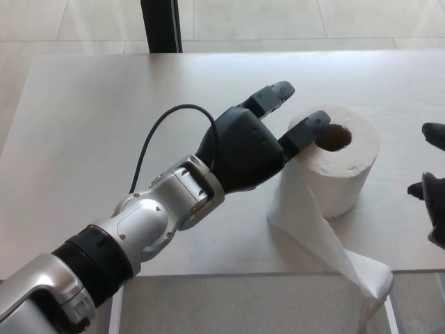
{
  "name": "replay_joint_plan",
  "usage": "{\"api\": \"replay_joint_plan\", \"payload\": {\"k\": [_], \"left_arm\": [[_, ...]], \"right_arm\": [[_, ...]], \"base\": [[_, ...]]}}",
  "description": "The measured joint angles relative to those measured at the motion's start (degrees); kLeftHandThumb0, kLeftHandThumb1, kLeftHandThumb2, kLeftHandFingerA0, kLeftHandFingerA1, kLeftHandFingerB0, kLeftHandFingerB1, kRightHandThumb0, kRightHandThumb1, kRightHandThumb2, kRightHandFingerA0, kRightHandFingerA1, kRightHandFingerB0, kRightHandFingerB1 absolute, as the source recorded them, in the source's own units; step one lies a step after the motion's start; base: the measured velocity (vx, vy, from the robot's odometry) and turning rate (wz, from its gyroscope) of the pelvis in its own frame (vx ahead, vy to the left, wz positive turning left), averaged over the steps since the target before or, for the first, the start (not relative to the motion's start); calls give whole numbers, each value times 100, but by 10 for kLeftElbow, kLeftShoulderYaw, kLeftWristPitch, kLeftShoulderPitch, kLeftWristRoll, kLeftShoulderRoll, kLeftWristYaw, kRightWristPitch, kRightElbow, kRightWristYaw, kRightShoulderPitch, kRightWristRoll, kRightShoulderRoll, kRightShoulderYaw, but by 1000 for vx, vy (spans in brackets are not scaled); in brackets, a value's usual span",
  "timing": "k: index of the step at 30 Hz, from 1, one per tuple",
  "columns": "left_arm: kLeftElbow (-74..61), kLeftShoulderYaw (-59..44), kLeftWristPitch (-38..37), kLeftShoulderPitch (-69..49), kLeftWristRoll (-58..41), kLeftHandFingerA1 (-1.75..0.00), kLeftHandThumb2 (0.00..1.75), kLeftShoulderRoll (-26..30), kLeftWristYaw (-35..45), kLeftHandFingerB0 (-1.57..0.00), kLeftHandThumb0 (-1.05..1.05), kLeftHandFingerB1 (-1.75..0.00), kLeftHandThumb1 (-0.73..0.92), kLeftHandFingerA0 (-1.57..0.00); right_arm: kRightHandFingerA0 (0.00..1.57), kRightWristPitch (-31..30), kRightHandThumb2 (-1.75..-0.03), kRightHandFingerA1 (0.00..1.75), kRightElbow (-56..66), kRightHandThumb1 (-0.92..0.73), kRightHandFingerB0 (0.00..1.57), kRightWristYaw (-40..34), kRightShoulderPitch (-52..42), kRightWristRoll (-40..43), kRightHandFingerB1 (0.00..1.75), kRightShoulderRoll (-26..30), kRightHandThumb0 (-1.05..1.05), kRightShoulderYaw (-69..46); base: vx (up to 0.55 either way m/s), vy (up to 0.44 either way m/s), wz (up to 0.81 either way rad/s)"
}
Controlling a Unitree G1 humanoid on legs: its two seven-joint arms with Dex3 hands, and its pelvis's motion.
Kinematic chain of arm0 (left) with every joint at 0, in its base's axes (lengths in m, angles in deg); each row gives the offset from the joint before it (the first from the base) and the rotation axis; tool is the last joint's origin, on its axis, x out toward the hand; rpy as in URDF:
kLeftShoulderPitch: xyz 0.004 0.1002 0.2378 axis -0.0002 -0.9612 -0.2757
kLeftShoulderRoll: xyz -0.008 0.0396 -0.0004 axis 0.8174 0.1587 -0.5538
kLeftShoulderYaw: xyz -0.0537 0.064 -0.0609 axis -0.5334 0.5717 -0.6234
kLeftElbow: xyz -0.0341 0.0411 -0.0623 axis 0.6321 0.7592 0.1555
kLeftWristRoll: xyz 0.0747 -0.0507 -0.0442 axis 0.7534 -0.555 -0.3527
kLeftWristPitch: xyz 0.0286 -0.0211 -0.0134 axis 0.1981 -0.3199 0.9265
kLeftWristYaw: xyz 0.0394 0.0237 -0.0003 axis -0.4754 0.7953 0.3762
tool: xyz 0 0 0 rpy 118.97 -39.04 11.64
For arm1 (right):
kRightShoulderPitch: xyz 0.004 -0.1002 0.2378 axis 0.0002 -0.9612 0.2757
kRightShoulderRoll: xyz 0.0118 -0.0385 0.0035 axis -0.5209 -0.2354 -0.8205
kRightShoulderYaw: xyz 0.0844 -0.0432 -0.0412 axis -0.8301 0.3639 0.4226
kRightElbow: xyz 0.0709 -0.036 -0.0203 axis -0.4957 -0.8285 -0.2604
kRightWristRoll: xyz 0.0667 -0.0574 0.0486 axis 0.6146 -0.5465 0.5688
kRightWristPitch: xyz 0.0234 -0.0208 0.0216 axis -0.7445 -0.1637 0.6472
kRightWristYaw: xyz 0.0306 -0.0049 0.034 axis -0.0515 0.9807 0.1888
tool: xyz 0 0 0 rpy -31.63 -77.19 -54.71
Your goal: A toilet paper roll is kept in the middle of the desk infront of the robot. The robot places its left hand on the top of the toilet paper roll to hold it still and uses its right hand to tear off a piece of toilet paper from it and hands the paper to a person
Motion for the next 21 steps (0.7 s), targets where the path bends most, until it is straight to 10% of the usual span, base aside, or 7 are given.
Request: {"api": "replay_joint_plan", "payload": {"k": [3,4,5,21], "left_arm": [[0,0,0,0,0,-8,67,0,-1,0,-49,-20,57,0],[1,0,0,0,0,-9,64,0,-1,0,-48,-23,59,0],[1,0,0,0,0,-8,66,0,-1,0,-48,-21,59,0],[2,0,0,1,0,-14,79,-3,-2,-1,-51,-8,48,0]], "right_arm": [[3,-24,-104,21,24,-70,17,9,-1,-23,43,56,-89,26],[0,-33,-67,14,34,-84,19,12,-1,-31,28,75,-91,35],[0,-42,-109,11,42,-74,17,15,0,-38,34,91,-104,44],[0,-175,-95,40,136,-53,8,56,49,-102,39,236,-83,214]], "base": [[0,0,0],[0,0,0],[0,0,0],[0,0,0]]}}
